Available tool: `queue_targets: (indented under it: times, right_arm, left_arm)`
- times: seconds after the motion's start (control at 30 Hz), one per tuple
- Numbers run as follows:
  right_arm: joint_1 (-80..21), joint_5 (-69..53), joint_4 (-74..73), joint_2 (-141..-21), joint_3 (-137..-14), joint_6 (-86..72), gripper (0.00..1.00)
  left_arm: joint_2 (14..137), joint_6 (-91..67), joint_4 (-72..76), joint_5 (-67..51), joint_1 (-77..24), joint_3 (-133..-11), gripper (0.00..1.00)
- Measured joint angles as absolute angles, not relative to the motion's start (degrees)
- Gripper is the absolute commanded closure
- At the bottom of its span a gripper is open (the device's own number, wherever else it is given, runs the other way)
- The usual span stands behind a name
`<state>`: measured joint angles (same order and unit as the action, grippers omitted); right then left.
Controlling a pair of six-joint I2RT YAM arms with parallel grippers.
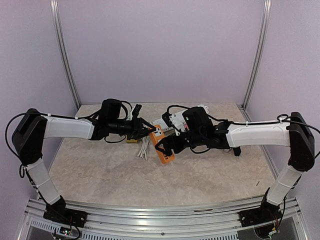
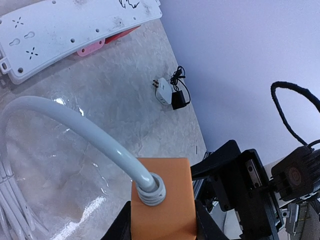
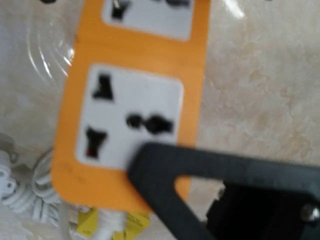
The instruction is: Pull the plug off the socket
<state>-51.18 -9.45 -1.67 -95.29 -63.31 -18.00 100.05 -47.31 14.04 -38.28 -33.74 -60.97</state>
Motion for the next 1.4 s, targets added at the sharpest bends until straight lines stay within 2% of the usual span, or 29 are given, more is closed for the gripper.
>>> queue_targets:
  times: [0.13, 0.23, 0.27, 0.3, 0.4, 0.47, 0.5, 0.57, 0.67, 0.77, 1.13, 1.4]
  right_arm:
    - [-51.6, -8.8, -1.5, -98.2, -65.9, -18.2, 0.15]
    - [-51.7, -7.6, -1.7, -101.1, -68.4, -19.0, 0.23]
    - [-51.7, -7.2, -1.8, -101.8, -69.1, -19.2, 0.30]
    - [-51.7, -6.8, -1.9, -102.3, -69.4, -19.3, 0.40]
    - [-51.9, -6.2, -2.4, -103.2, -70.0, -20.3, 0.59]
    - [-52.0, -4.9, -2.9, -103.5, -70.5, -20.8, 0.69]
    - [-52.1, -4.6, -3.2, -103.6, -70.7, -21.0, 0.71]
    - [-52.1, -4.4, -3.4, -103.7, -70.7, -21.1, 0.74]
    - [-52.1, -3.9, -3.8, -103.8, -70.7, -21.3, 0.76]
    - [-52.1, -3.6, -4.6, -103.8, -70.7, -21.5, 0.76]
    - [-52.1, -3.4, -9.6, -100.4, -64.3, -21.5, 0.77]
    - [-52.7, -3.8, -11.5, -100.3, -60.6, -22.5, 0.72]
  left_arm:
    - [100.3, -47.4, 14.7, -38.3, -33.9, -60.9, 0.81]
    - [100.3, -47.3, 15.0, -38.3, -33.9, -60.9, 0.81]
    - [100.3, -47.4, 15.1, -38.3, -33.9, -60.8, 0.79]
    - [100.3, -47.3, 15.1, -38.3, -33.9, -60.6, 0.78]
    - [100.3, -47.3, 15.3, -37.9, -34.0, -60.2, 0.73]
    - [100.3, -47.4, 15.2, -36.9, -34.0, -60.1, 0.64]
    - [100.3, -47.4, 15.2, -36.8, -34.1, -60.1, 0.54]
    - [100.3, -47.0, 15.2, -36.9, -34.1, -60.0, 0.36]
    - [100.2, -45.8, 14.5, -36.5, -34.2, -60.0, 0.13]
    - [99.6, -44.1, 12.4, -34.8, -34.2, -60.0, 0.02]
    - [86.9, -38.1, 3.9, -25.7, -29.8, -55.4, 0.01]
    - [85.0, -36.6, 2.1, -23.5, -26.5, -54.6, 0.01]
